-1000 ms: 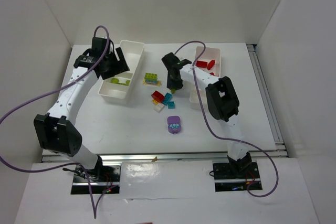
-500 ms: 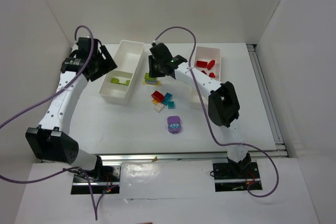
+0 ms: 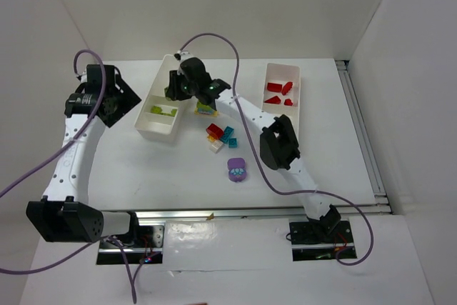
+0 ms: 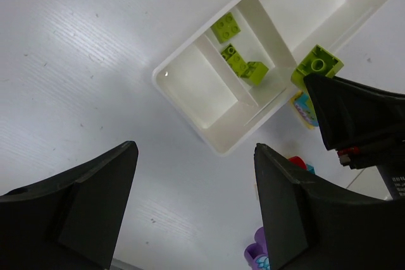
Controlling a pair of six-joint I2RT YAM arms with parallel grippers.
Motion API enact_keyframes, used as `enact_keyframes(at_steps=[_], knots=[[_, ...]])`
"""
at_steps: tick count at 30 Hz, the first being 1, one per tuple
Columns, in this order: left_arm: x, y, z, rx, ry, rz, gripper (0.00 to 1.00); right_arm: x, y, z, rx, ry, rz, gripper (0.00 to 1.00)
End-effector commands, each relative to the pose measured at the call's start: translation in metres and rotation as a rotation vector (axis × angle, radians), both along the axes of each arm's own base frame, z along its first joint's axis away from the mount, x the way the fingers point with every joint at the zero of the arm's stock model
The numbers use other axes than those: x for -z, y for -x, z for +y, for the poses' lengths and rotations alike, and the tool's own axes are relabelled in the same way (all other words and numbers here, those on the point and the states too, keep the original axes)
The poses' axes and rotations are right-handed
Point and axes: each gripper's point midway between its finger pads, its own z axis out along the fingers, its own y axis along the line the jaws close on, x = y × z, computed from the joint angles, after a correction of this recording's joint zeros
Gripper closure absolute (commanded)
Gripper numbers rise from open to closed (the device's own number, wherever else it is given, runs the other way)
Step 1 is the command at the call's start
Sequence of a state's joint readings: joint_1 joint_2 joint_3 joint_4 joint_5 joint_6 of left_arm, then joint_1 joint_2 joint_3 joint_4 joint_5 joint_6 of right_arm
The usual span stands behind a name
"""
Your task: Sort the legos into containers by color
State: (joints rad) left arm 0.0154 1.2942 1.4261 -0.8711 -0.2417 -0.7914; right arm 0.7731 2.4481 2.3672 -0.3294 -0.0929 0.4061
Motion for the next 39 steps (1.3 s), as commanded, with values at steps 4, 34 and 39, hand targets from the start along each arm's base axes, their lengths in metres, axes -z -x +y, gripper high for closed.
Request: enact_keyframes(at_steps=[4,34,39], knots=[[0.005,0.011,0.003,-0.017,0.024,0.016,0.15,-0.008,0.006,0.033,-0.061,-0.076,-0.05,0.66],[0.017,-0.013,-0.021,0.204,0.063,0.021,0.16,0.035,0.086,-0.179,-0.053,0.477,0.044,0.14],[0.021,-0.019,-0.02,0.213,0.057,0.037,0.16,0.056,0.092,-0.165,-0.138,0.533,0.047,0.14]])
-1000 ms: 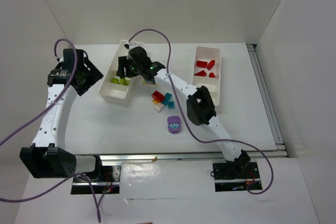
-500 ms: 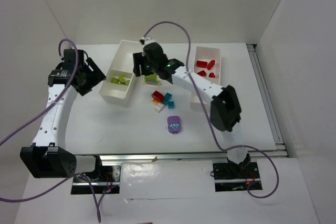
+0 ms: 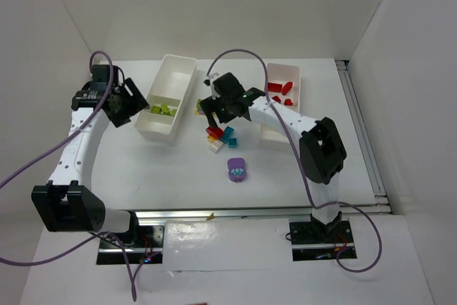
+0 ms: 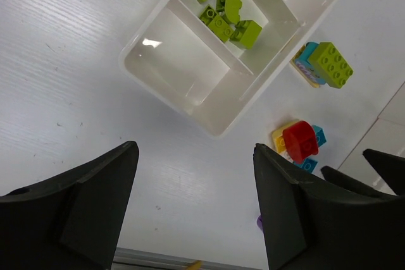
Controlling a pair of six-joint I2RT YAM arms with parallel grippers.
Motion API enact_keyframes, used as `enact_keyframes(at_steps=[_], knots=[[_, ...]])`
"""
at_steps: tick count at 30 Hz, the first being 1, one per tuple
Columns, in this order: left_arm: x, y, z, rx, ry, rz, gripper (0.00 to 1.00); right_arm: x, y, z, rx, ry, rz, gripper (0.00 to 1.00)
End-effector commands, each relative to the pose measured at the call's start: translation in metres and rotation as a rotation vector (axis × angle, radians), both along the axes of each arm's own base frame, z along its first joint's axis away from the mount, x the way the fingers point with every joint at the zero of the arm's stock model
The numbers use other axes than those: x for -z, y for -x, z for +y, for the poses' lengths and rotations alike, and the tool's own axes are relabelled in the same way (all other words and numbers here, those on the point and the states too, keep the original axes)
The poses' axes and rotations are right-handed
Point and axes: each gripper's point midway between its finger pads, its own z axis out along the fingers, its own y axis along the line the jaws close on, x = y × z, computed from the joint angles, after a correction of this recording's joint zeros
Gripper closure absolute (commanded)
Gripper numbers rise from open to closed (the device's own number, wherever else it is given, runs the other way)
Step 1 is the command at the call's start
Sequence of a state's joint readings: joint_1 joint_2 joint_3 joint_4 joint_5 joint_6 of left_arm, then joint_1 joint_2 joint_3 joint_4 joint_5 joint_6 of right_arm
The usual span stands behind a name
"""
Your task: Sort the legos into containers by color
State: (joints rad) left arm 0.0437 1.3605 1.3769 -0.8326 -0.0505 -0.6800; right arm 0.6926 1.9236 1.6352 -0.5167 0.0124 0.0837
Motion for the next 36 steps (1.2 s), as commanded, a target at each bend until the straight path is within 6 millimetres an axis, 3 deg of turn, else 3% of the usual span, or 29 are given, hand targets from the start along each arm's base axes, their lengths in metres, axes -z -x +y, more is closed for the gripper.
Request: enact_keyframes(at_steps=[1,4,8,15,20,23,26,33,36], knots=[[-0.012,-0.012,-0.002,0.045,-0.005,-0.044,0.16,0.007,0.014,0.011,-0.117,0.035,0.014,0.14],[-0.012,-0.012,-0.006,0.06,0.012,-0.045,0.16,0.013,0.012,0.022,-0.126,0.019,0.014,0.14],[-0.005,-0.012,-0.009,0.072,0.028,-0.027,0.16,0.035,0.007,0.027,-0.119,0.034,0.044,0.14],[-0.003,-0.015,-0.008,0.079,0.022,-0.026,0.17,0.055,0.004,0.03,-0.119,0.048,0.061,0.24],[0.0,-0.015,-0.01,0.092,0.024,-0.018,0.17,0.06,0.002,0.031,-0.091,0.038,0.066,0.4],[-0.001,-0.015,-0.011,0.098,0.031,-0.018,0.17,0.054,-0.002,0.034,-0.091,0.023,0.049,0.41],[0.001,-0.018,-0.014,0.118,0.042,-0.02,0.17,0.06,-0.003,0.035,-0.082,0.03,0.069,0.42],[-0.006,-0.025,-0.031,0.17,0.066,-0.039,0.17,0.054,-0.005,0.033,-0.081,0.035,0.047,0.59],[-0.007,-0.029,-0.038,0.194,0.081,-0.046,0.17,0.054,-0.005,0.033,-0.088,0.04,0.043,0.52]])
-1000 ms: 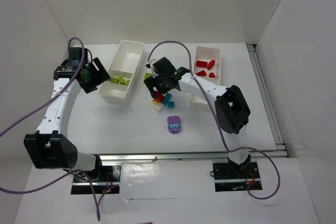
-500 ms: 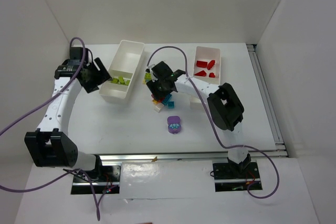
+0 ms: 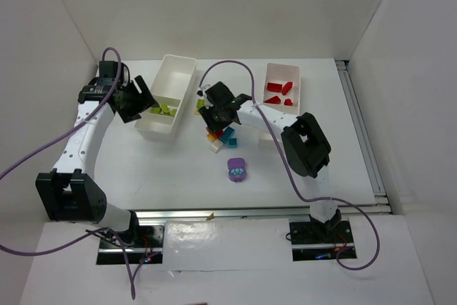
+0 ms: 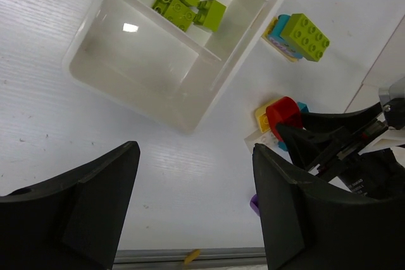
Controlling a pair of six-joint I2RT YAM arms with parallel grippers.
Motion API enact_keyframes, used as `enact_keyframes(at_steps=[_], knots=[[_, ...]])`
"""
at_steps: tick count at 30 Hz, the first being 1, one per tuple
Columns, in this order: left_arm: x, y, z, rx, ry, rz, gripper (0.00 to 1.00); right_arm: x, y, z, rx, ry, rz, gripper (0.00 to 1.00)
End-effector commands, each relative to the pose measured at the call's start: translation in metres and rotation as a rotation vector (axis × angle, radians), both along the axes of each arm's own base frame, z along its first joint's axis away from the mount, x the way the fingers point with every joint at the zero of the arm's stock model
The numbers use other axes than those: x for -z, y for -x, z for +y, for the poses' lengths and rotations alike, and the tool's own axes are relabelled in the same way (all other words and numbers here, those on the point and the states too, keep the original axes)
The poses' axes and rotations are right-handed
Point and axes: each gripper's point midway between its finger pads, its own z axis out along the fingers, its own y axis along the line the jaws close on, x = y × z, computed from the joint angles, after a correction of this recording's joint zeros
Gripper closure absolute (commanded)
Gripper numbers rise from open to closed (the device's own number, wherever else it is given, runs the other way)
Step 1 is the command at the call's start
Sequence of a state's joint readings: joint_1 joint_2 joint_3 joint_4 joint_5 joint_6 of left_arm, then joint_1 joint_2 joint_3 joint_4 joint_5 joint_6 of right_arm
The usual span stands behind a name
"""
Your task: Sort the legos into containers by color
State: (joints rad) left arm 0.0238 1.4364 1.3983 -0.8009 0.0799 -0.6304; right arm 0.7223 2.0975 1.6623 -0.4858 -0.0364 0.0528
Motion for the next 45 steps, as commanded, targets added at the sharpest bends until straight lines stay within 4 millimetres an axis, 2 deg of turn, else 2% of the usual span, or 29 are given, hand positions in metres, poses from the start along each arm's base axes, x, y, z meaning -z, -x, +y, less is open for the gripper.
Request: enact_keyframes(at_steps=[1,2,3,10,12,15,19,20,23,25,26,28,29,31,32,33,35,36,39,40,42,43,44,45], knots=[[-0.021,-0.015,-0.01,0.051,0.014,-0.076,0.17,-0.016,-0.011,0.006,0.002,-0.014,-0.053,0.49],[-0.018,-0.016,-0.014,0.06,0.014,-0.067,0.17,-0.011,-0.01,0.005,0.002,-0.006,-0.045,0.42],[-0.018,-0.016,-0.014,0.06,0.014,-0.067,0.17,-0.007,-0.01,0.002,0.008,0.006,-0.043,0.4],[-0.018,-0.02,-0.017,0.077,0.009,-0.066,0.17,0.008,-0.006,-0.006,0.02,0.044,-0.025,0.41],[-0.019,-0.022,-0.017,0.077,0.009,-0.076,0.17,0.004,-0.005,0.0,0.011,0.036,-0.033,0.42],[-0.02,-0.022,-0.019,0.082,0.016,-0.076,0.17,0.007,-0.008,-0.003,0.026,0.048,-0.05,0.42],[-0.023,-0.023,-0.02,0.089,0.022,-0.085,0.17,0.013,-0.009,-0.005,0.031,0.061,-0.047,0.47],[-0.023,-0.023,-0.02,0.089,0.022,-0.085,0.17,0.017,-0.008,-0.005,0.031,0.067,-0.04,0.52],[-0.027,-0.024,-0.02,0.096,0.016,-0.096,0.17,0.013,-0.01,-0.004,0.031,0.064,-0.043,0.64],[-0.031,-0.025,-0.022,0.103,0.024,-0.106,0.17,0.001,-0.011,0.0,0.035,0.039,-0.05,0.75],[-0.028,-0.026,-0.021,0.109,0.018,-0.099,0.17,-0.02,-0.015,0.004,0.045,0.005,-0.075,0.79],[-0.036,-0.03,-0.031,0.152,0.037,-0.135,0.17,-0.042,-0.016,0.005,0.06,-0.037,-0.074,0.8],[-0.038,-0.03,-0.038,0.192,0.04,-0.148,0.16,-0.068,-0.023,0.004,0.076,-0.087,-0.104,0.82],[-0.039,-0.032,-0.048,0.25,0.06,-0.166,0.16,-0.092,-0.025,-0.005,0.083,-0.162,-0.084,0.82],[-0.048,-0.033,-0.061,0.302,0.087,-0.197,0.16,-0.114,-0.019,-0.005,0.071,-0.238,-0.079,0.82],[-0.046,-0.035,-0.064,0.324,0.096,-0.2,0.16,-0.126,-0.026,-0.017,0.092,-0.277,-0.082,0.82],[-0.058,-0.033,-0.09,0.447,0.149,-0.251,0.16,-0.143,-0.024,-0.027,0.107,-0.359,-0.057,0.82],[-0.063,-0.033,-0.096,0.489,0.166,-0.275,0.16,-0.158,-0.024,-0.039,0.105,-0.428,-0.04,0.82],[-0.057,-0.026,-0.126,0.659,0.177,-0.323,0.16,-0.179,-0.02,-0.057,0.127,-0.602,0.073,0.82],[-0.063,-0.03,-0.131,0.688,0.156,-0.382,0.16,-0.189,-0.023,-0.065,0.097,-0.688,0.11,0.82],[-0.06,-0.032,-0.139,0.757,0.118,-0.431,0.16,-0.201,-0.019,-0.071,0.104,-0.779,0.179,0.82],[-0.062,-0.03,-0.148,0.794,0.106,-0.452,0.16,-0.208,-0.007,-0.072,0.054,-0.825,0.233,0.82],[-0.071,-0.029,-0.155,0.832,0.094,-0.49,0.16,-0.214,-0.009,-0.078,0.059,-0.87,0.258,0.82],[-0.078,-0.029,-0.168,0.897,0.06,-0.537,0.16,-0.218,0.004,-0.078,0.006,-0.91,0.314,0.82]])
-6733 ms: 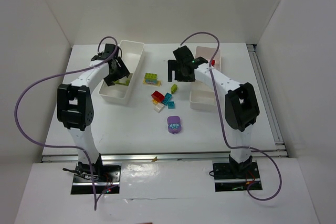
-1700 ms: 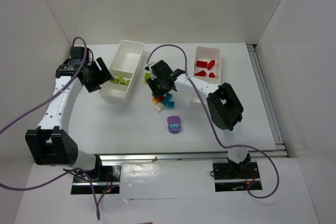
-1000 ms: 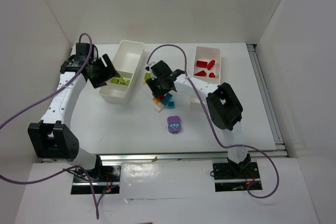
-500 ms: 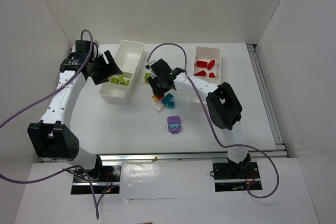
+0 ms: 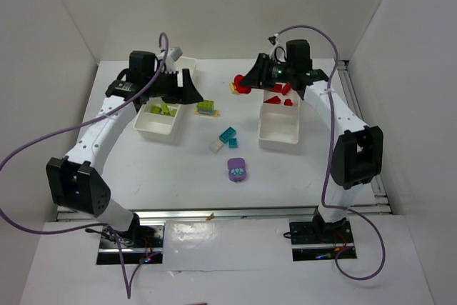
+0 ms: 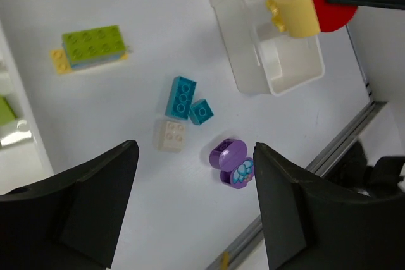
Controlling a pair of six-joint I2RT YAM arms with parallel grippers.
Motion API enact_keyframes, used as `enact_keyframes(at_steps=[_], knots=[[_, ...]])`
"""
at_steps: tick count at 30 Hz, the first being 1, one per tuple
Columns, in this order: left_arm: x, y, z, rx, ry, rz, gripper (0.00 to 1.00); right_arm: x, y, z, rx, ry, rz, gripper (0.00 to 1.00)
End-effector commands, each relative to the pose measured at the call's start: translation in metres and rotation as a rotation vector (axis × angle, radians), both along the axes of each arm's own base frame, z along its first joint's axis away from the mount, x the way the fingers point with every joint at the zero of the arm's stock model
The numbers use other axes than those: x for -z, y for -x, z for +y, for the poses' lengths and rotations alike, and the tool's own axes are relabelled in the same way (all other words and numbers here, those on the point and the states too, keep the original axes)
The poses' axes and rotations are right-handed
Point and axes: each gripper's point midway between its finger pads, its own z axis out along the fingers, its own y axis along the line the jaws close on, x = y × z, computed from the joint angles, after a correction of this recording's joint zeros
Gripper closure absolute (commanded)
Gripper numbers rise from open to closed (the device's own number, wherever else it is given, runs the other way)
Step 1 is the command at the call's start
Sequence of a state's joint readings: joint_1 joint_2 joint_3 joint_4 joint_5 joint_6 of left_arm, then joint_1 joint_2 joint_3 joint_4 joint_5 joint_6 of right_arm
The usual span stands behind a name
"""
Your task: Sort the legos into containers by color
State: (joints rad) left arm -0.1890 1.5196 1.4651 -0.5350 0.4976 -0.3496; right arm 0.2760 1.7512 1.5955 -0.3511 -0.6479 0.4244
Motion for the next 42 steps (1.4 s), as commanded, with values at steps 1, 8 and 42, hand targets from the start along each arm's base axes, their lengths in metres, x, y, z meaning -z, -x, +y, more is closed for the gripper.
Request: enact_keyframes(at_steps=[1,8,42], knots=[[-0.031,-0.008,-0.035,0.206,-0.028,-0.253,0.16,-0.026,0.051,0.024,-0.259,-0.257,0.142,0.82],[-0.049,-0.006,-0.085,0.348,-0.01,-0.471,0.13,-0.061,0.066,0.014,-0.314,-0.413,0.171,0.82],[-0.067,0.015,-0.122,0.407,-0.027,-0.668,1.0,-0.043,0.078,0.022,-0.372,-0.429,0.279,0.81]])
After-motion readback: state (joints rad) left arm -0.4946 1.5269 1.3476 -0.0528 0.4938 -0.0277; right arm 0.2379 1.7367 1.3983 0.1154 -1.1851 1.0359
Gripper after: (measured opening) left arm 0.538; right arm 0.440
